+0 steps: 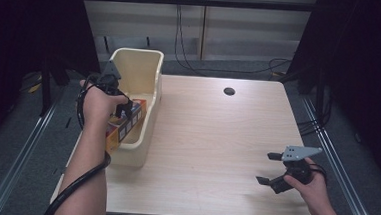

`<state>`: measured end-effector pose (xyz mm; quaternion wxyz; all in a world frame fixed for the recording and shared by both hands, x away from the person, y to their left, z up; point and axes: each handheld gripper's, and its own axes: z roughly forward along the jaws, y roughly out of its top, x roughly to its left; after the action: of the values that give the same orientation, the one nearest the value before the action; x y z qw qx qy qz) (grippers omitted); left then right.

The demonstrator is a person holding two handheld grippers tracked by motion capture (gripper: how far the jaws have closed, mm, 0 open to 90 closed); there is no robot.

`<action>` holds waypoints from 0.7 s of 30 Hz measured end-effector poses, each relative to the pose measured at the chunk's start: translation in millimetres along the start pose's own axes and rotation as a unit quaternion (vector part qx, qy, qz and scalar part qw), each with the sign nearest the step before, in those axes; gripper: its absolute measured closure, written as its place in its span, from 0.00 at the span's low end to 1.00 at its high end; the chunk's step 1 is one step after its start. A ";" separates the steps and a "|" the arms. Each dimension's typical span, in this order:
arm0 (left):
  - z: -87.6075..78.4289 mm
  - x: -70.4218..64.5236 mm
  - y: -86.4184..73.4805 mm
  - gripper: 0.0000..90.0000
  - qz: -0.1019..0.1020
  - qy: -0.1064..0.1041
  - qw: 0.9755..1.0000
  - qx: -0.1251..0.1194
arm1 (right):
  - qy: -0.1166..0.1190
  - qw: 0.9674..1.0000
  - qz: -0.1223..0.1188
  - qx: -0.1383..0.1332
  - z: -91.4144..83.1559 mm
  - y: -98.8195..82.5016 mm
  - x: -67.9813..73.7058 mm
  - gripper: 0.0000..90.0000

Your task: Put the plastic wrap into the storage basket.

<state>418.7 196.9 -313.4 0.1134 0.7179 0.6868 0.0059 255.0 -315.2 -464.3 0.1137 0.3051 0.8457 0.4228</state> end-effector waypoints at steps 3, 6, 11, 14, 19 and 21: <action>-8.4 -2.8 -1.1 0.46 0.007 0.001 1.000 -0.013 | -0.001 1.000 -0.001 0.001 0.5 0.2 0.5 0.03; -12.6 -2.8 -1.0 0.45 0.006 -0.012 1.000 -0.020 | 0.001 1.000 0.000 -0.001 0.6 0.5 0.6 0.03; -17.0 -7.3 -0.3 0.41 0.010 -0.028 0.999 -0.036 | 0.002 1.000 0.001 0.000 0.4 0.8 1.1 0.03; -22.1 -12.0 0.9 0.41 0.025 -0.033 0.998 -0.044 | 0.001 1.000 -0.001 0.000 0.4 0.6 0.9 0.03; -27.6 -25.8 1.7 0.36 0.040 -0.060 0.996 -0.061 | -0.001 1.000 0.001 -0.003 -1.8 0.4 0.9 0.03; -28.3 -32.3 1.7 0.36 0.051 -0.065 0.995 -0.062 | -0.003 1.000 0.002 -0.004 -2.8 0.6 1.0 0.03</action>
<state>413.9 169.3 -280.8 0.2013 0.7428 0.6385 0.0075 253.3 -316.2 -462.1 0.1165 0.3074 0.8431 0.4255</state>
